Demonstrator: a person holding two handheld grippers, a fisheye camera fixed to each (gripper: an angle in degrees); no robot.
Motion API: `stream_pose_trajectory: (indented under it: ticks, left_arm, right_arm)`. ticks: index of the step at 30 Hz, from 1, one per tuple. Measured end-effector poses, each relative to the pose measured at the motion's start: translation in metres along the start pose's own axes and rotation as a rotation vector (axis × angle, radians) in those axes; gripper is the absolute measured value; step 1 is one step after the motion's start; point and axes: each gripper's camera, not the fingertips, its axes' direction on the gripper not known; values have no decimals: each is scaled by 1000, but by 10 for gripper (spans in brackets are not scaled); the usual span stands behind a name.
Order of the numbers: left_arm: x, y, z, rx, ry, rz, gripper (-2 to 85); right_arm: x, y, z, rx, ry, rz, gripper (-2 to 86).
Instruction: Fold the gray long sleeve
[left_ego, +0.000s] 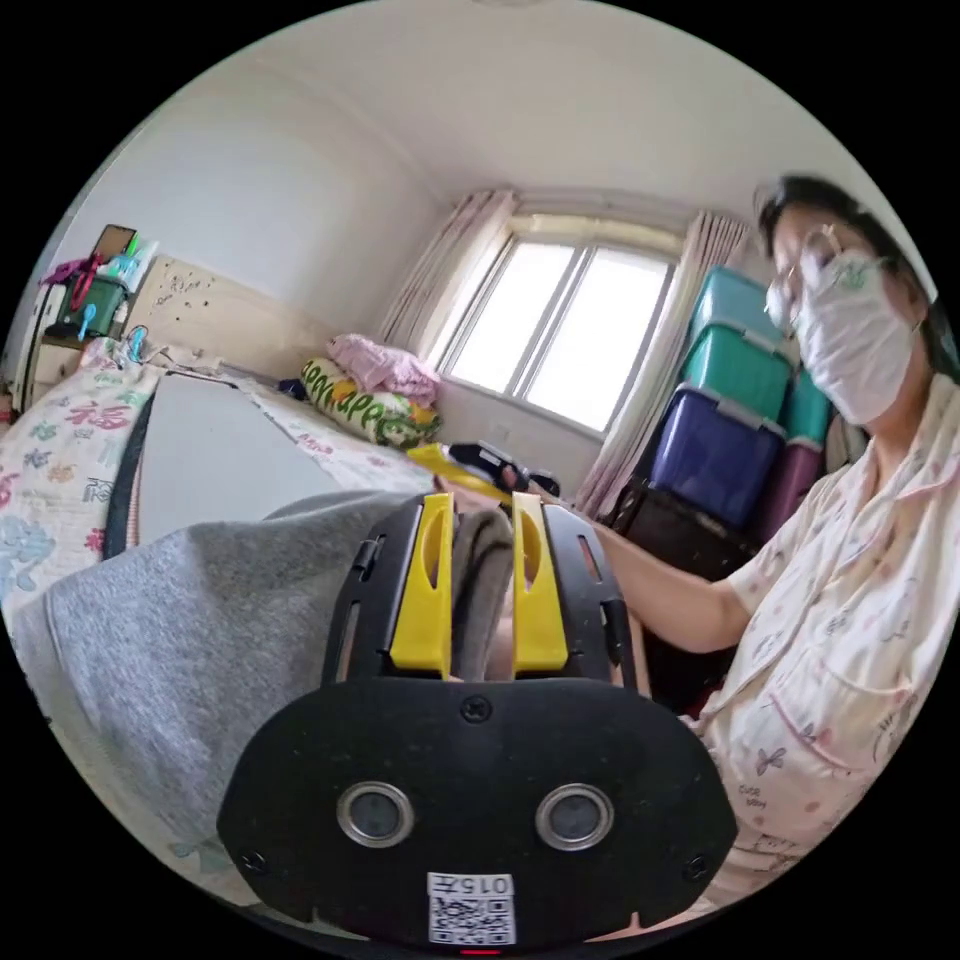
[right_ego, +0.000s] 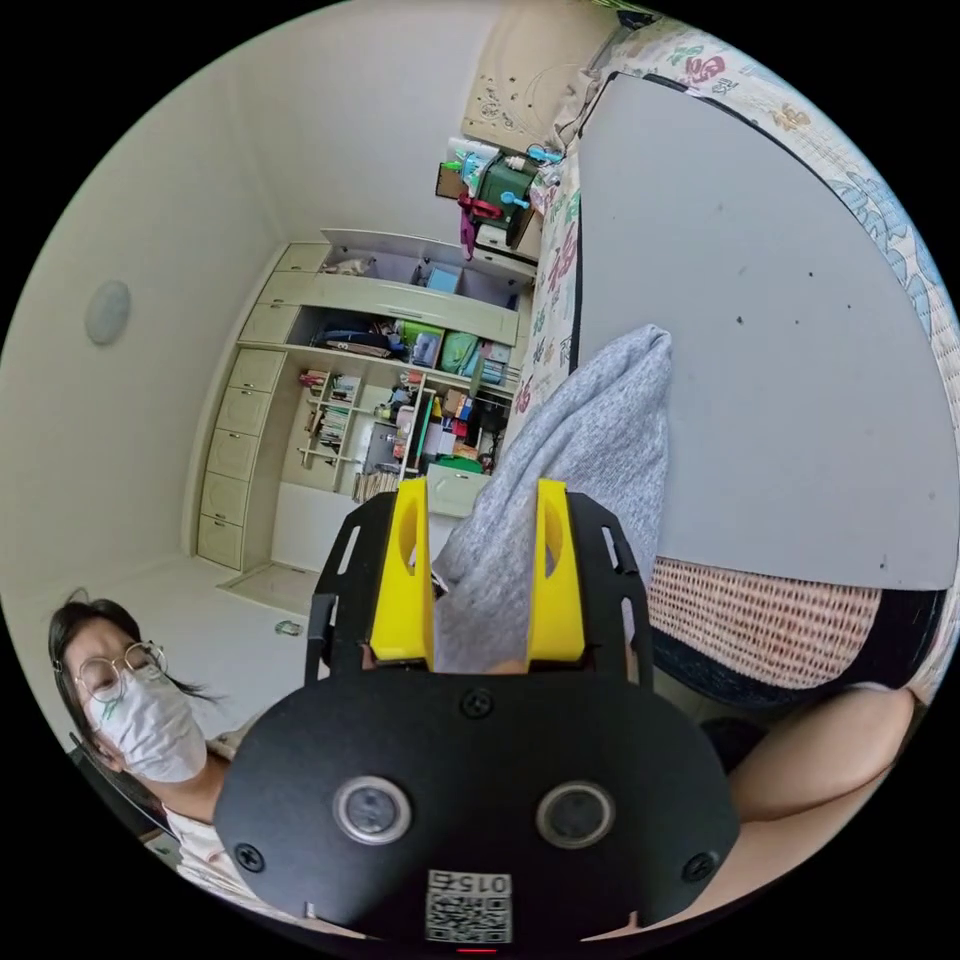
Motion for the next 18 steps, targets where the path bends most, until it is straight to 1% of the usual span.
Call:
stream_pose_trajectory:
  ticks: [2, 4, 6, 8, 10, 11, 15, 18]
  left_arm:
    - [-9, 0, 6, -43, -55, -7, 69]
    - [-14, 3, 29, -170, -204, -8, 83]
    - [-13, 7, 48, -233, -235, 1, 107]
    - [-8, 10, 64, -237, -237, 40, 114]
    - [-7, 12, 80, -198, -354, 50, 113]
    - [-10, 12, 85, -200, -384, 46, 112]
    - [-29, 19, 117, -258, -372, 53, 69]
    - [-36, 24, 124, -242, -422, 72, 51]
  right_arm:
    - [1, -7, -4, -2, 13, 0, 146]
    - [6, -14, -8, 1, 9, 7, 145]
    - [11, -19, -10, 2, 1, 14, 144]
    - [14, -22, -10, 3, -1, 14, 144]
    - [18, -23, -6, -1, 7, 6, 144]
    - [19, -24, -4, -2, 8, 4, 144]
    - [30, -21, 7, 13, 64, 8, 152]
    - [39, -16, 20, 21, 107, 8, 157]
